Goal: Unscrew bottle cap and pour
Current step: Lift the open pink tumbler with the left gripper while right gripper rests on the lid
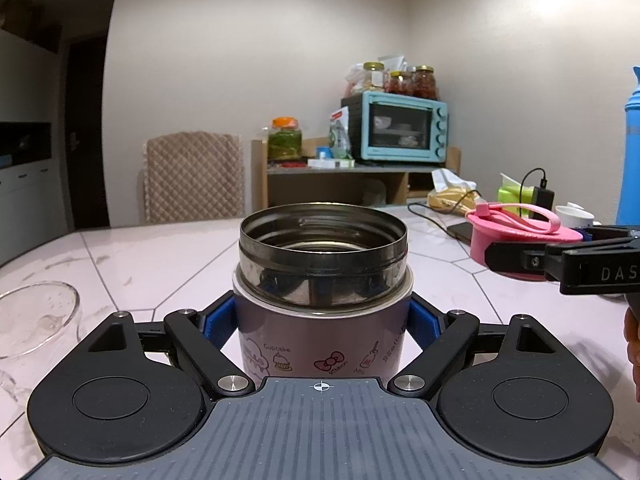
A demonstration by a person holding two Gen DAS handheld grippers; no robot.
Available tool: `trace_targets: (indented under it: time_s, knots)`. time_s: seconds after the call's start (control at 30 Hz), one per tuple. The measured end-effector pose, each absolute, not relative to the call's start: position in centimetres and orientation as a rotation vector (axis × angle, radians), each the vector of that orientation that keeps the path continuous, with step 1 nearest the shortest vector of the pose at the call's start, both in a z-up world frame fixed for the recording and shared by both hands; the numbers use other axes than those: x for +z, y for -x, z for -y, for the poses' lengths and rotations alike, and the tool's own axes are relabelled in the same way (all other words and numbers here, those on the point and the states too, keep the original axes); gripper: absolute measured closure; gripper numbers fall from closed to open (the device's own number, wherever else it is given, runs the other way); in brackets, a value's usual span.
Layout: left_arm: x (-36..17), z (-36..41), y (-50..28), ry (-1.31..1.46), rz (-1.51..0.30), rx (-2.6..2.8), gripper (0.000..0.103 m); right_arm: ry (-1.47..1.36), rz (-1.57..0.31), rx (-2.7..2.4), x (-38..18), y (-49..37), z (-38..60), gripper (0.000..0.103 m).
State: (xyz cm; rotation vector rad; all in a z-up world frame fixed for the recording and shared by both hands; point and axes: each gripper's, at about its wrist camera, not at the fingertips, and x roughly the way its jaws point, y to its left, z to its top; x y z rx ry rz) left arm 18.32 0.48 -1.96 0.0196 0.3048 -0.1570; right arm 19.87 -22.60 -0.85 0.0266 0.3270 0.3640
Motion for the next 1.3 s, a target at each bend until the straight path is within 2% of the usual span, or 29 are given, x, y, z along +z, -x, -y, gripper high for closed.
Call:
trace_targets:
  time_s: [1.3]
  knots:
    - [-1.7,0.3,-18.2,-0.013,-0.327,-0.099,0.014,0.027,-0.447,0.356,-3.6,-19.9,21.9,0.018]
